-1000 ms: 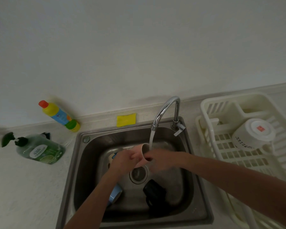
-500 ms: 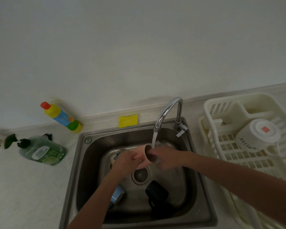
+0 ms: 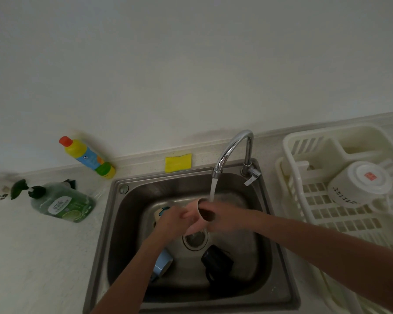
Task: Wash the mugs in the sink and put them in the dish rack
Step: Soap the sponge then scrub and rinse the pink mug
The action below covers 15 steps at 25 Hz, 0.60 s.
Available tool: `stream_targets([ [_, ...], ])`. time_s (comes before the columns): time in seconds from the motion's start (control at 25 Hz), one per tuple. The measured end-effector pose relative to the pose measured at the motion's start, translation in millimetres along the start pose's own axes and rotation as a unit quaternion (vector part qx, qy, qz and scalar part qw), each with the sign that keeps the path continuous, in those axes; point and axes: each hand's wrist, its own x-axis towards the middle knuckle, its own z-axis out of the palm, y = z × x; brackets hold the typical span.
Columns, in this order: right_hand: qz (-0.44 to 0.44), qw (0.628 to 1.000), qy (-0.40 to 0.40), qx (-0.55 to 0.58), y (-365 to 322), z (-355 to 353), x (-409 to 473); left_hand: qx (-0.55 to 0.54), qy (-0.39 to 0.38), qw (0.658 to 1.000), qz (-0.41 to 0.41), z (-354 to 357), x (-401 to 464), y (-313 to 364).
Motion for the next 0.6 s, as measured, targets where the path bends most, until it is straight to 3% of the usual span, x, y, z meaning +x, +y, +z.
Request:
stream_targets([
  [0.2,0.0,0.999,-0.018,-0.051,-2.3,-2.0,-4.7,0.018,0.038,0.999,0.001,-2.5,-3.5,3.3],
  [0.36,0.009,0.999,0.03,-0.036,-11.8,-18.5,-3.4,0.011,0.029,0.999,-0.008,-1.9,-4.1,9.6],
  [0.48,0.033,0.996,-0.017,-0.082,1.9,-11.0,-6.8,0.027,0.031,0.999,-0.006,-3.6,-0.9,9.6],
  [0.6,0.002,0.999,-0.017,-0.027,-8.9,-17.7,-9.3,0.006,0.003,1.0,-0.011,-1.3,-1.0,12.5],
])
